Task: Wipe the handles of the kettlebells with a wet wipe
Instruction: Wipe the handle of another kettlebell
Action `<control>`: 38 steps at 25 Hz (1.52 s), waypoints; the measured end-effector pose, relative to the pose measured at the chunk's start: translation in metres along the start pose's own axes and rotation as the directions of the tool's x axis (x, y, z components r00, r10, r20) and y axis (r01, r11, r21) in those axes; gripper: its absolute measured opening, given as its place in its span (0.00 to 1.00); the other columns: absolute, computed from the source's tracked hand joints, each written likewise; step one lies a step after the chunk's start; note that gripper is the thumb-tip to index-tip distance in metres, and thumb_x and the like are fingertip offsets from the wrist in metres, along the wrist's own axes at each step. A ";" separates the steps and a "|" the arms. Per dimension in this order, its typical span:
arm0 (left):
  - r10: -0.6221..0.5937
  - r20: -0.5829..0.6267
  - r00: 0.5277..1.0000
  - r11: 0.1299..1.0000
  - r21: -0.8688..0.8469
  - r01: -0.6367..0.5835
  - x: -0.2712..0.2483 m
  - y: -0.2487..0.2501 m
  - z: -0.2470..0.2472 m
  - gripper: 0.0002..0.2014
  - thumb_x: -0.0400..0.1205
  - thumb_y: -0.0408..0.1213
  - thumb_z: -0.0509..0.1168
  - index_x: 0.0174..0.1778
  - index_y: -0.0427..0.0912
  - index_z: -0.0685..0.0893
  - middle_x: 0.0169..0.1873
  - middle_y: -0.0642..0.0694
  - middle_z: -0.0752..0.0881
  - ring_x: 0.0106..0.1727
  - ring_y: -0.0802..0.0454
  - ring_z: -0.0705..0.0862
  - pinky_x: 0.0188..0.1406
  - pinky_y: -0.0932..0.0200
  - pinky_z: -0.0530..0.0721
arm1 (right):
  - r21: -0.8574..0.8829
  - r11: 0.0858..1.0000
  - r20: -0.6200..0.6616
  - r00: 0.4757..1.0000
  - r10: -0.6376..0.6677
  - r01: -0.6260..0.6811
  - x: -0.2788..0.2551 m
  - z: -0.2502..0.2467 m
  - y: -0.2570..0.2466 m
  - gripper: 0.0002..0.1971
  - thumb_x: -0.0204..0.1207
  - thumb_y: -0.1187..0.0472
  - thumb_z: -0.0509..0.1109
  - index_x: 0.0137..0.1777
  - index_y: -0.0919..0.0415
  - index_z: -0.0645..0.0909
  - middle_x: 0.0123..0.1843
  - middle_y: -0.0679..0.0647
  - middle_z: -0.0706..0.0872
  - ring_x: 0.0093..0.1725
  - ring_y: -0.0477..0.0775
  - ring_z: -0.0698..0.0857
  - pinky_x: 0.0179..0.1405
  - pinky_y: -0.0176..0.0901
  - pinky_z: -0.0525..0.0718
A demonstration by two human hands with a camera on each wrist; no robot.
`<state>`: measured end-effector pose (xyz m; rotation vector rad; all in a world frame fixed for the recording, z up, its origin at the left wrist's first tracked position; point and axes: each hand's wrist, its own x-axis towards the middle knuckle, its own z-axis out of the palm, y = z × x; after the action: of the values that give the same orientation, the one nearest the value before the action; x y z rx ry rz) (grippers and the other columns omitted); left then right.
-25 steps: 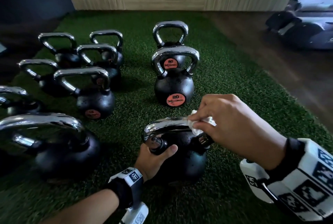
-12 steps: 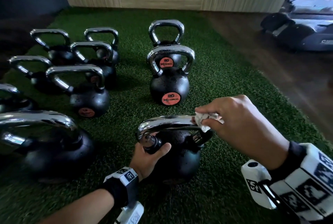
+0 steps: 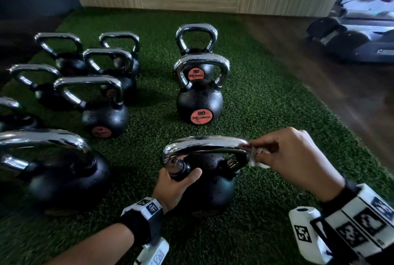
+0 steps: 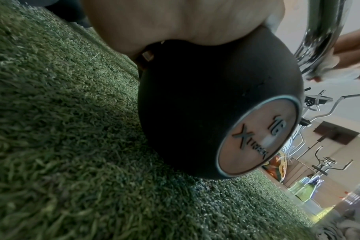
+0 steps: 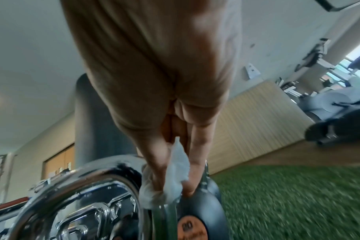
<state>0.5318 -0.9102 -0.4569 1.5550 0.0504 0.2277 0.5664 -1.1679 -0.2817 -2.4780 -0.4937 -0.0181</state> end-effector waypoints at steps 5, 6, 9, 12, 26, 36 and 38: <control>0.059 0.053 0.997 0.991 0.116 -0.065 -0.001 0.011 -0.004 0.24 0.71 0.64 0.78 0.63 0.71 0.84 0.60 0.70 0.88 0.63 0.73 0.84 0.58 0.83 0.76 | 0.244 0.937 0.059 0.969 0.241 -0.248 -0.004 0.030 0.022 0.11 0.61 0.59 0.88 0.42 0.47 0.94 0.35 0.42 0.93 0.35 0.38 0.89 0.30 0.28 0.83; 0.055 0.072 0.996 0.983 0.171 -0.066 -0.002 0.016 -0.006 0.24 0.71 0.66 0.77 0.63 0.74 0.83 0.60 0.73 0.87 0.63 0.76 0.83 0.58 0.84 0.74 | 0.357 0.886 0.081 0.955 0.286 -0.296 -0.005 0.039 0.025 0.11 0.62 0.62 0.88 0.42 0.51 0.94 0.37 0.45 0.94 0.38 0.43 0.92 0.31 0.29 0.84; -0.169 0.092 0.981 0.882 0.459 0.109 -0.003 0.039 -0.017 0.28 0.63 0.81 0.68 0.57 0.78 0.83 0.53 0.77 0.87 0.60 0.77 0.83 0.55 0.80 0.77 | 0.492 0.789 0.111 0.926 0.362 -0.367 -0.013 0.056 0.032 0.11 0.64 0.65 0.86 0.46 0.56 0.92 0.40 0.49 0.95 0.43 0.51 0.94 0.39 0.42 0.91; -0.459 0.078 0.885 0.488 0.855 0.178 -0.009 0.074 -0.029 0.39 0.65 0.87 0.52 0.57 0.64 0.86 0.53 0.57 0.91 0.58 0.53 0.88 0.58 0.57 0.83 | 0.285 0.867 0.281 0.900 0.332 -0.409 -0.025 0.054 0.037 0.12 0.64 0.65 0.86 0.45 0.50 0.91 0.40 0.45 0.94 0.40 0.46 0.94 0.48 0.50 0.93; -0.293 0.381 0.877 0.894 -0.216 0.393 -0.057 0.145 -0.003 0.20 0.77 0.45 0.72 0.63 0.41 0.91 0.60 0.41 0.92 0.57 0.52 0.91 0.52 0.64 0.89 | 0.350 0.907 -0.164 0.969 -0.187 0.234 -0.038 0.040 -0.057 0.17 0.57 0.48 0.86 0.39 0.48 0.81 0.39 0.44 0.85 0.38 0.48 0.84 0.35 0.28 0.77; 0.511 -0.059 0.857 0.812 0.360 -0.459 -0.030 0.163 0.010 0.14 0.84 0.32 0.72 0.65 0.41 0.89 0.58 0.60 0.91 0.57 0.63 0.91 0.57 0.68 0.87 | 0.742 0.667 -0.217 0.917 0.336 -0.068 -0.020 0.095 0.019 0.28 0.61 0.56 0.79 0.63 0.40 0.78 0.60 0.54 0.86 0.62 0.63 0.84 0.55 0.52 0.86; 0.602 -0.003 0.798 0.655 0.573 -0.492 -0.018 0.165 0.023 0.12 0.84 0.33 0.72 0.63 0.41 0.91 0.60 0.62 0.88 0.60 0.66 0.89 0.63 0.61 0.86 | 0.872 0.457 0.041 0.957 0.288 -0.175 -0.013 0.123 0.027 0.25 0.65 0.66 0.81 0.62 0.47 0.84 0.57 0.55 0.92 0.61 0.63 0.89 0.50 0.43 0.88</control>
<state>0.5000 -0.9358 -0.2948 2.0953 -0.2361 0.9271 0.5514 -1.1223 -0.3988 -1.4669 -0.0393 0.1677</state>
